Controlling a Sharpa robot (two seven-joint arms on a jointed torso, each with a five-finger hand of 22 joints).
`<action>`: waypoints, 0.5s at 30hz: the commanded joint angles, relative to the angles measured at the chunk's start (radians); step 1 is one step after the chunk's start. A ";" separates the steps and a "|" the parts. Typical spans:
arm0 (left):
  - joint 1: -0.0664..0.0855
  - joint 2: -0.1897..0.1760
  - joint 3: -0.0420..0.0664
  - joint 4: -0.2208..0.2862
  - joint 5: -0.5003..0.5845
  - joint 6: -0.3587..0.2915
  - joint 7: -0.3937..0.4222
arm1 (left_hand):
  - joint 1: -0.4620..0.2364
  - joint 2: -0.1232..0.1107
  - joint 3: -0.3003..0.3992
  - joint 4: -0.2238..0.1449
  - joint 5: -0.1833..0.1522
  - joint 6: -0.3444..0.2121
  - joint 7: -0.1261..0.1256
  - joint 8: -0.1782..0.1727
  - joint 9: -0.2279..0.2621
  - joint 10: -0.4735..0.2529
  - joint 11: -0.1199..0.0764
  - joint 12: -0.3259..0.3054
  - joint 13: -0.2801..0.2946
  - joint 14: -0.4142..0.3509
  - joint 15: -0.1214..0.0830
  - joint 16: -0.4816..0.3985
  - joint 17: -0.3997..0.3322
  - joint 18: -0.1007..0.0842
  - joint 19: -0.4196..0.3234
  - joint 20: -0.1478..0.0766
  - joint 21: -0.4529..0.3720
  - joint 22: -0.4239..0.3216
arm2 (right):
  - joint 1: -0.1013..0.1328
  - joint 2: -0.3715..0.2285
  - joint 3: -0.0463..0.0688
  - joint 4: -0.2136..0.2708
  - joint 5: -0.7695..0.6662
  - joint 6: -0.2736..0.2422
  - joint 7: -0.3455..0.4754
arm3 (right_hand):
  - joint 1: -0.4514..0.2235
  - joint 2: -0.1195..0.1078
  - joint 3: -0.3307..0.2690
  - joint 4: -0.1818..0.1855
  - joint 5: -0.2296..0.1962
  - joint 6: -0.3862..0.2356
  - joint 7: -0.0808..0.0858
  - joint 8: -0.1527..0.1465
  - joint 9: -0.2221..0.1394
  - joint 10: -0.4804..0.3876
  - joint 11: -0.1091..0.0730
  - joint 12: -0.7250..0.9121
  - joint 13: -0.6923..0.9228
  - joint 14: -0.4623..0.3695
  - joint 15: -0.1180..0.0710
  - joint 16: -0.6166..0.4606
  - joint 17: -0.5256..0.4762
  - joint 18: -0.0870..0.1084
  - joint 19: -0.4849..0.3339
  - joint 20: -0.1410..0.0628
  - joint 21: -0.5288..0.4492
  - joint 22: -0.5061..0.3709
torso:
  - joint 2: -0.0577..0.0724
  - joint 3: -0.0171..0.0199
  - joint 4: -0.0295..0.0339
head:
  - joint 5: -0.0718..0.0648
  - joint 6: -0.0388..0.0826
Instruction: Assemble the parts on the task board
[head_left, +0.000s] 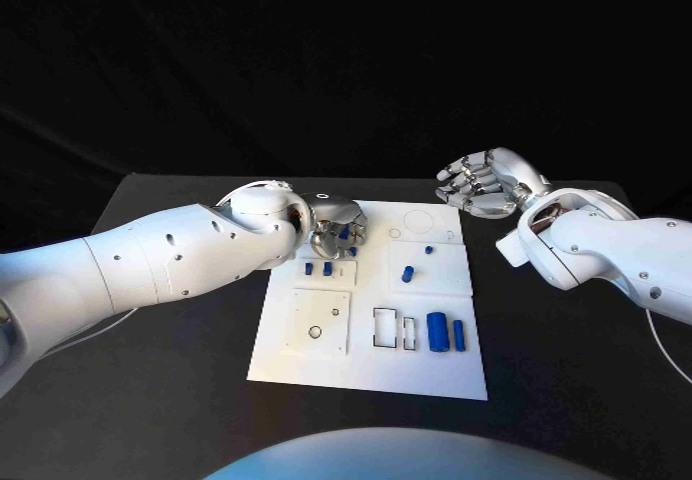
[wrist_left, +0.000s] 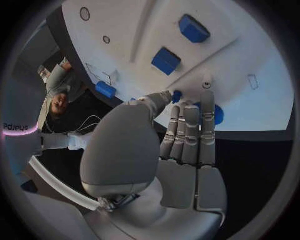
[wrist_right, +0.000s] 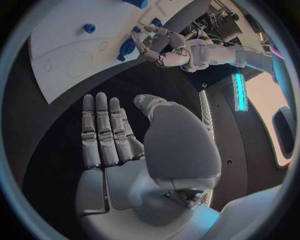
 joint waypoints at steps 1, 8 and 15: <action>-0.002 0.011 0.000 -0.014 -0.007 0.015 -0.003 | 0.009 -0.001 0.006 -0.002 -0.002 0.006 -0.001 -0.004 -0.002 0.005 0.000 -0.004 -0.002 0.006 -0.003 0.006 0.004 0.014 -0.006 0.002 0.005 0.002 | -0.001 0.002 0.000 -0.001 0.033 0.014 0.038 | -0.004 -0.001 0.001 -0.008 -0.005 0.020 0.023 -0.011 -0.006 -0.010 0.023 -0.012 -0.024 -0.017 0.005 -0.026 -0.019 0.012 -0.010 0.006 -0.021 -0.028 | -0.001 0.0001 -0.0006 | 0.003 -0.004; -0.007 0.027 0.000 -0.040 -0.007 0.018 0.000 | 0.010 0.001 0.016 -0.010 -0.002 0.015 -0.002 -0.007 -0.007 0.015 -0.002 -0.005 -0.008 0.016 -0.004 0.020 0.016 0.014 -0.008 0.001 0.016 0.010 | -0.002 0.004 0.000 -0.003 0.047 0.013 0.045 | -0.010 -0.004 -0.003 -0.010 -0.005 0.018 0.031 -0.019 -0.010 -0.011 0.029 -0.017 -0.037 -0.018 0.009 -0.037 -0.029 0.012 -0.010 0.010 -0.025 -0.044 | -0.002 -0.0002 -0.0004 | 0.005 -0.006; -0.008 0.034 -0.001 -0.052 -0.007 0.035 0.000 | 0.007 0.004 0.027 -0.022 -0.003 0.045 -0.006 -0.004 -0.010 0.032 -0.005 -0.007 -0.016 0.029 -0.006 0.041 0.027 0.014 -0.013 -0.001 0.035 0.024 | -0.003 0.006 0.000 -0.004 0.051 0.013 0.042 | -0.015 -0.006 -0.007 -0.011 -0.005 0.014 0.038 -0.026 -0.013 -0.013 0.034 -0.021 -0.046 -0.018 0.012 -0.044 -0.037 0.012 -0.010 0.012 -0.027 -0.056 | -0.002 0.0004 0.0006 | 0.007 -0.004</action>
